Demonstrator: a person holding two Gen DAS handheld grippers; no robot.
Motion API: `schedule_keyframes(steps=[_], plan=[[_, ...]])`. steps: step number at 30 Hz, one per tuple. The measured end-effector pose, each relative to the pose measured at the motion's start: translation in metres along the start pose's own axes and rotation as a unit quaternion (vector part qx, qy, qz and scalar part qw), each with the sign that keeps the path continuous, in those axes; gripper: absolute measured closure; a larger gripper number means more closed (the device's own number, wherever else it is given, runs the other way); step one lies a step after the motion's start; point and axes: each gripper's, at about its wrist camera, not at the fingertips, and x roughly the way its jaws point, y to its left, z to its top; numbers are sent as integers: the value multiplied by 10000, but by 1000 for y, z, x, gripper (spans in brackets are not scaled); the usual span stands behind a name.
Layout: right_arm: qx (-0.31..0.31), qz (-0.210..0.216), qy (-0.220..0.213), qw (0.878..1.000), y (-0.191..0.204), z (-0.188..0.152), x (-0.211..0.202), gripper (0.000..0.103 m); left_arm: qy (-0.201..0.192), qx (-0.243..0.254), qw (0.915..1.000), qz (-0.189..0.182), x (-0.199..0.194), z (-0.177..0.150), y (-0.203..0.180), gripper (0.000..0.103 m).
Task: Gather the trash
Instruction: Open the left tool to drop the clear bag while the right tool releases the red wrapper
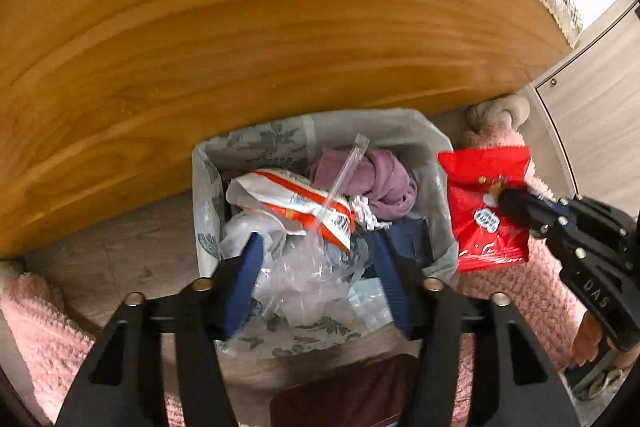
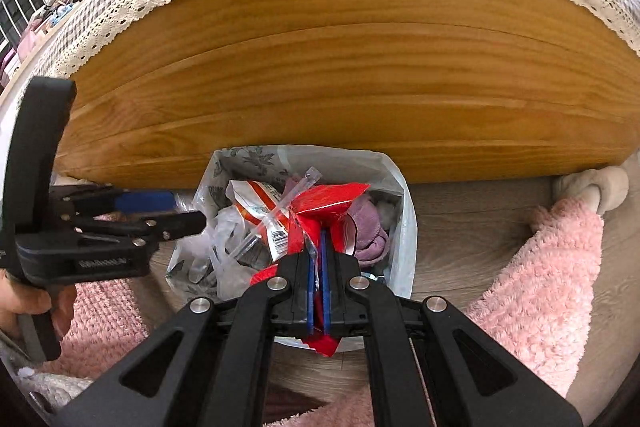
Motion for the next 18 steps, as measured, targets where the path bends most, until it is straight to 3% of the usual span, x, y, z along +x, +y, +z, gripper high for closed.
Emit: schedule_keyframes(steps=[2,8,18], plan=[[-9,-4,11,10000,0,0,2,100,-57,-13,10000,31,-4,1,2,38],[-110,-11,109,9999,2,-1,9,100,-167,-325,9987,364,-11,-2,12,8],[-499,-156,70,9986,18,4,29,100,-213,-417,9985,282,-22,-2,15,8]])
